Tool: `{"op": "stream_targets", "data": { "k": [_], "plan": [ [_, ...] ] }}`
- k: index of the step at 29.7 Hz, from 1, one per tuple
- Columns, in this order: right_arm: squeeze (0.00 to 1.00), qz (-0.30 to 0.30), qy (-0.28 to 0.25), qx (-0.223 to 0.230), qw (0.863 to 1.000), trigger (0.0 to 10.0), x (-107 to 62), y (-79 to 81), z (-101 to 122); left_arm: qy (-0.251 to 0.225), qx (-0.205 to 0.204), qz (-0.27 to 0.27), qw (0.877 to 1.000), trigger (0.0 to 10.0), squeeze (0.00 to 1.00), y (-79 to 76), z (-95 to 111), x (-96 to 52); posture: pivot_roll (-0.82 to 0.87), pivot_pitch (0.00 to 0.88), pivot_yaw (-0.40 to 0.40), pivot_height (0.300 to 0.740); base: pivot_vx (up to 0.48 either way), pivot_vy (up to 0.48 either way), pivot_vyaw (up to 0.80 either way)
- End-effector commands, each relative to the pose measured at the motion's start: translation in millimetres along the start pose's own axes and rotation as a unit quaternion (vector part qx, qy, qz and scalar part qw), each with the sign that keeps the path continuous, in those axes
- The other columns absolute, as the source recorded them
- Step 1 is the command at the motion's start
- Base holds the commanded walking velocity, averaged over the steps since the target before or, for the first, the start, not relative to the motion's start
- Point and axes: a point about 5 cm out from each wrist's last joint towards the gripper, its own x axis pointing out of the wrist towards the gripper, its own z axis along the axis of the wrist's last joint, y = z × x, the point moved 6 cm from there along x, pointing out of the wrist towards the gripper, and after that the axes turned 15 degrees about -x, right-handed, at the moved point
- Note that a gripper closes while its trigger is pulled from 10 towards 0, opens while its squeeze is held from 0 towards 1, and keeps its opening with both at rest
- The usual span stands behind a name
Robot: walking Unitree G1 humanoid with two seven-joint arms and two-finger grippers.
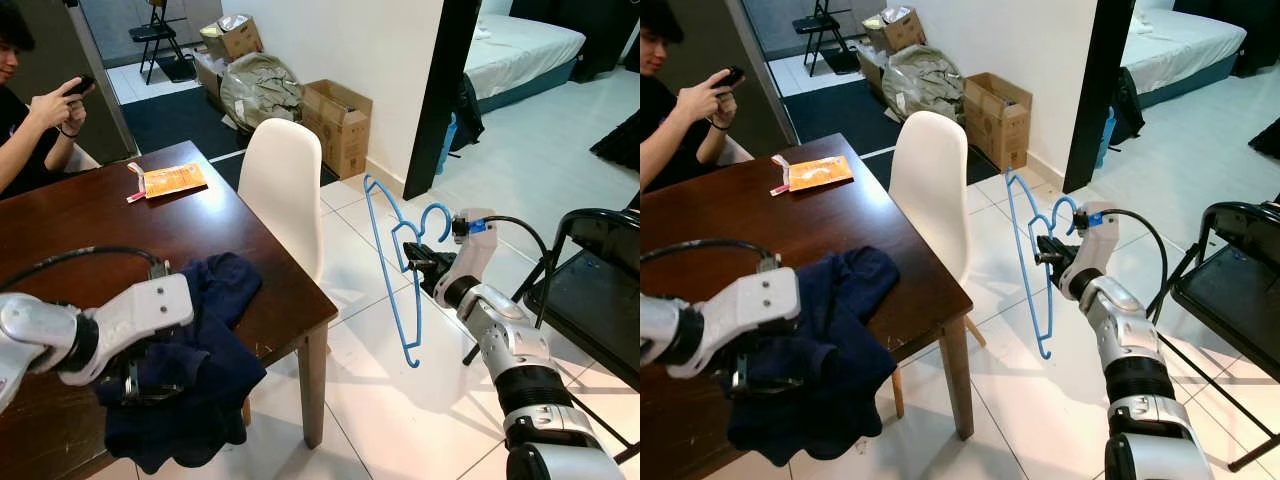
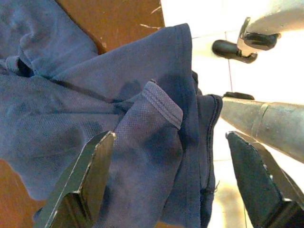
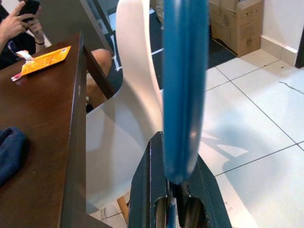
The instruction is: Hang hanger
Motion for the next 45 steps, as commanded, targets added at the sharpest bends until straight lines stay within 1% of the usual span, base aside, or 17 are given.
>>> {"op": "stream_targets", "data": {
  "k": [1,5,6,9,10,11,12,13,18,19,23,25,27,30,34,44,45],
  "plan": [
    [0.0,0.003,0.006,0.005,1.0,10.0,0.5,2.3,-4,0.012,-0.014,-0.018,1.0,10.0,1.0,-7.2,-8,7.0,0.02,0.073,0.04,0.74,0.0,0.0,0.0],
    [0.0,0.003,0.007,0.005,1.0,10.0,0.6,2.0,-4,0.023,-0.015,-0.019,0.999,10.0,1.0,-8.4,-13,8.9,0.02,0.077,0.038,0.74,0.0,0.0,0.0],
    [0.0,0.003,0.007,0.006,1.0,10.0,0.6,1.7,-4,0.035,-0.016,-0.018,0.999,10.0,0.95,-9.7,-17,9.0,0.02,0.079,0.037,0.74,0.0,0.0,0.0],
    [0.0,0.003,0.007,0.006,1.0,10.0,0.6,1.5,-4,0.102,-0.002,0.023,0.995,10.0,0.45,-1.8,-35,2.0,0.02,0.083,0.035,0.74,0.0,0.0,0.0],
    [0.0,0.003,0.007,0.006,1.0,10.0,0.6,1.5,-4,0.102,-0.002,0.023,0.995,10.0,0.45,-1.8,-35,2.0,0.02,0.083,0.035,0.74,0.0,0.0,0.0],
    [0.0,0.004,0.008,0.005,1.0,10.0,0.7,1.4,-4,0.108,0.007,0.039,0.993,10.0,0.3,2.4,-34,0.2,0.02,0.083,0.035,0.74,0.0,0.0,0.0],
    [0.0,0.004,0.008,0.005,1.0,10.0,0.7,1.4,-4,0.108,0.007,0.039,0.993,10.0,0.3,2.4,-34,0.2,0.02,0.083,0.035,0.74,0.0,0.0,0.0],
    [0.0,0.004,0.008,0.005,1.0,10.0,0.7,1.4,-4,0.109,0.012,0.049,0.993,10.0,0.0,4.9,-33,-0.7,0.02,0.083,0.035,0.74,0.0,0.0,0.0],
    [0.0,0.005,0.009,0.004,1.0,10.0,1.3,1.7,-3,0.091,0.047,0.068,0.992,10.0,0.0,10.6,-21,3.0,0.02,0.084,0.029,0.74,0.0,0.0,0.0],
    [0.0,0.005,0.009,0.003,1.0,10.0,1.8,2.0,-3,0.077,0.062,0.086,0.991,10.0,0.0,17.9,-15,8.2,0.02,0.084,0.029,0.74,0.0,0.0,0.0],
    [0.0,0.004,0.009,0.003,1.0,10.0,2.1,2.0,-3,0.067,0.072,0.096,0.991,10.0,0.0,22.0,-11,16.7,0.02,0.085,0.032,0.74,0.0,0.0,0.0],
    [0.0,0.004,0.009,0.003,1.0,10.0,2.2,2.0,-3,0.064,0.074,0.095,0.991,10.0,0.0,21.6,-10,19.9,0.02,0.085,0.032,0.74,0.0,0.0,0.0],
    [0.0,0.003,0.008,0.003,1.0,10.0,2.4,1.8,-3,0.068,0.074,0.075,0.992,10.0,0.0,12.3,-12,30.8,0.02,0.086,0.033,0.74,0.0,0.0,0.0],
    [0.0,0.002,0.008,0.003,1.0,10.0,2.4,1.6,-3,0.074,0.071,0.056,0.993,10.0,0.0,3.5,-14,36.0,0.02,0.086,0.033,0.74,0.0,0.0,0.0],
    [0.0,0.002,0.009,0.004,1.0,10.0,2.4,0.9,-3,0.085,0.072,0.047,0.993,10.0,0.0,-1.4,-15,35.5,0.02,0.086,0.033,0.74,0.0,0.0,0.0],
    [0.0,0.002,0.008,0.005,1.0,10.0,2.7,1.1,-3,0.094,0.08,0.058,0.991,10.0,0.0,3.2,-18,33.6,0.02,0.089,0.032,0.74,0.0,0.0,0.0],
    [0.0,0.002,0.008,0.005,1.0,10.0,2.8,1.2,-3,0.099,0.081,0.066,0.99,2.6,0.0,7.0,-21,34.3,0.02,0.089,0.033,0.74,0.0,0.0,0.0]
  ]
}}
